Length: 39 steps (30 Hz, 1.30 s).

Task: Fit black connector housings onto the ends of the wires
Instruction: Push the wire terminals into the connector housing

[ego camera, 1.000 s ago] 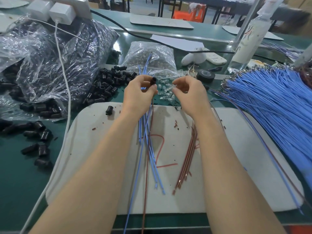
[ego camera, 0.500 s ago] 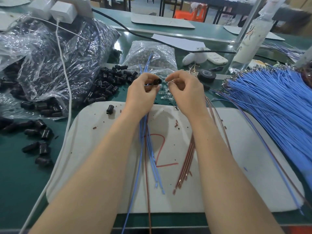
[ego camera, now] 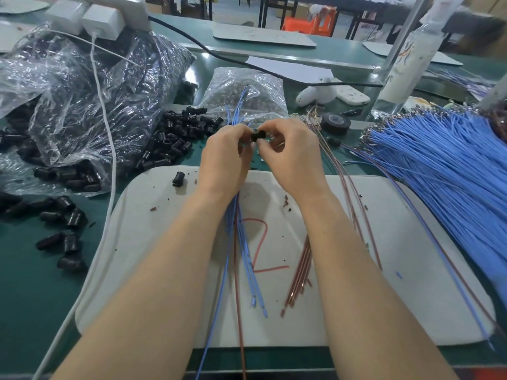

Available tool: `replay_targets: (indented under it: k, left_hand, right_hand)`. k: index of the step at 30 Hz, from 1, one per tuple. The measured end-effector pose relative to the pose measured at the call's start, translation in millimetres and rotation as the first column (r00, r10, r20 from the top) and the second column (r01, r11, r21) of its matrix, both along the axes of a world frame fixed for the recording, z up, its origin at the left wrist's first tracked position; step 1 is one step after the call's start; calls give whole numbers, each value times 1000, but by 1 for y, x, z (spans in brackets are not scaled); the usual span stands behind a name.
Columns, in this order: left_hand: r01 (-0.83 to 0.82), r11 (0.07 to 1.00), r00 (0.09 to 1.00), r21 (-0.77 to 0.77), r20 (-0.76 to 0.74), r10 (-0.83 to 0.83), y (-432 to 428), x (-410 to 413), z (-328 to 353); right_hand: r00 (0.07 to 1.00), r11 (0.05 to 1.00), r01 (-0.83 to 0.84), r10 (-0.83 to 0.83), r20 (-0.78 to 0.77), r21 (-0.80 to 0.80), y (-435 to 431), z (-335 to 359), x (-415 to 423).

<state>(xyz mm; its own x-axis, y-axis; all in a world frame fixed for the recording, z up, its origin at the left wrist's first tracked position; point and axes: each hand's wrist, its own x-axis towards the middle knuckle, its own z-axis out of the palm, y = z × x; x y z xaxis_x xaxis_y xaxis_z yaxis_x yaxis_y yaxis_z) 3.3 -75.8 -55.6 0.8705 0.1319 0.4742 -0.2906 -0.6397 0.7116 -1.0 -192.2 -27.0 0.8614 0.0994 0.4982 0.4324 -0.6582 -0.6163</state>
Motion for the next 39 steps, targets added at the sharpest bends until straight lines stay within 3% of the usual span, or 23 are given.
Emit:
replay_targets:
  k: [12, 22, 39]
  left_hand:
    - [-62, 998, 997, 1, -35, 62, -1, -1, 3]
    - [-52, 998, 998, -33, -40, 51, 0, 0, 4]
    - [-102, 986, 995, 130, 31, 99, -4, -4, 5]
  right_hand:
    - [997, 997, -74, 74, -24, -9, 5, 3, -5]
    - [994, 972, -77, 92, -57, 221, -12, 16, -4]
    - [1000, 1000, 23, -23, 3, 1, -5, 16, -5]
